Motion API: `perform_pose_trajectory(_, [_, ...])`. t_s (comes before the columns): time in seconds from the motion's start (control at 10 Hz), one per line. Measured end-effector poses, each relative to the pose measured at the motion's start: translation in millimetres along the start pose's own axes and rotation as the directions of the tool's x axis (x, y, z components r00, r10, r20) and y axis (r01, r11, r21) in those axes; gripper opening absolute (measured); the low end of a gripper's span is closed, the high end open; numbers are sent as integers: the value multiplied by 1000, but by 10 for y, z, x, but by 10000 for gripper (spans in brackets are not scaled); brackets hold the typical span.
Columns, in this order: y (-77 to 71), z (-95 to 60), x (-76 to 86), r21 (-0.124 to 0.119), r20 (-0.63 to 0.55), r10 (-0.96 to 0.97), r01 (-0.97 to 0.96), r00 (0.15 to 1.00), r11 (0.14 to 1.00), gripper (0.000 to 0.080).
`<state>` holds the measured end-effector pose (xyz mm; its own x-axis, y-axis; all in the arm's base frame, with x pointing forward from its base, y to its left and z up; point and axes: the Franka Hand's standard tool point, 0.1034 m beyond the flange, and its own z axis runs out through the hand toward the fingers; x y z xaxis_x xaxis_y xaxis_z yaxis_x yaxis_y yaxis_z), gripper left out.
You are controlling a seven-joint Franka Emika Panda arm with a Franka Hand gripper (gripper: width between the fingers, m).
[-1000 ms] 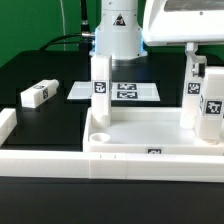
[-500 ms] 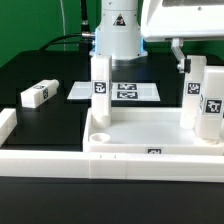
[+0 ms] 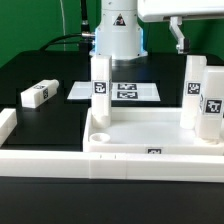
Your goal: Assemble desk
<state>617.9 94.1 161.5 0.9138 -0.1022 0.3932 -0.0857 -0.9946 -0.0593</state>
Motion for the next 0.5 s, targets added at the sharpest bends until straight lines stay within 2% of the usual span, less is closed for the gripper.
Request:
perform_pose_trajectory(0.2, [7, 13, -21, -2, 23, 1, -1, 1000, 1000, 649])
perform_pose_trajectory(0.3, [68, 50, -42, -10, 61, 2, -1, 998, 1000, 649])
perform_pose_trajectory(0.5, [135, 82, -72, -22, 209, 20, -15, 978, 1000, 649])
